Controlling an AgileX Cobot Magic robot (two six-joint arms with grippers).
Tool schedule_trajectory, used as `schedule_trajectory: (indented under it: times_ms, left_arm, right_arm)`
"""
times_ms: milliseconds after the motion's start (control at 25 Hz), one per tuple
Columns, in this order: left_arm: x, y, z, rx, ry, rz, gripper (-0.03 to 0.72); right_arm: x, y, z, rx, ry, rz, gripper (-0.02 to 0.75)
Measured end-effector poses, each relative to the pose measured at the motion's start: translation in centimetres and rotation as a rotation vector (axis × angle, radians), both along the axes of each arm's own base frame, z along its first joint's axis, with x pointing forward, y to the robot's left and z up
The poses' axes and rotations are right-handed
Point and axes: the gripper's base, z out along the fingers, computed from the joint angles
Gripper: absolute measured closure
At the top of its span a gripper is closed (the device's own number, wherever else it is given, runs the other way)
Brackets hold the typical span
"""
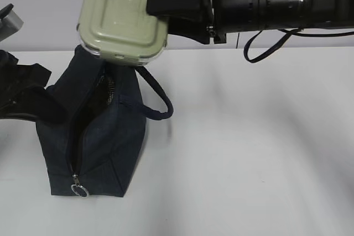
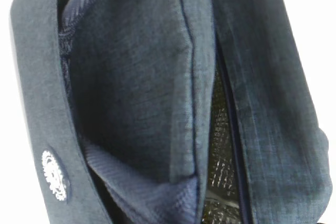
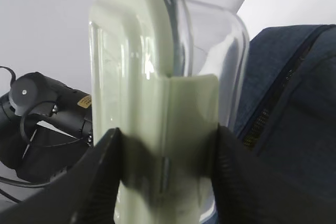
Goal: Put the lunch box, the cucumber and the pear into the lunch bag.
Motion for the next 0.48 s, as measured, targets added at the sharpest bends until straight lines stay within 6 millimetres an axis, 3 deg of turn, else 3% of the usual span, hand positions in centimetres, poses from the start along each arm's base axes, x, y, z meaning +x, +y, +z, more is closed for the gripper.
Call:
schedule_trajectory:
  times_ms: [240,480]
  left_arm:
    - [0.0,0.0,0.0,0.000,-0.002,0.001,0.687]
    - [0.0,0.0,0.0,0.001,-0.003,0.002,0.687]
  right_arm:
    - [-0.4,2.5,-0.5,-0.026,0.009,-0.007,0.366]
    - [0.5,4.5,-2.4,-0.071,0.039,-0.033,0.366]
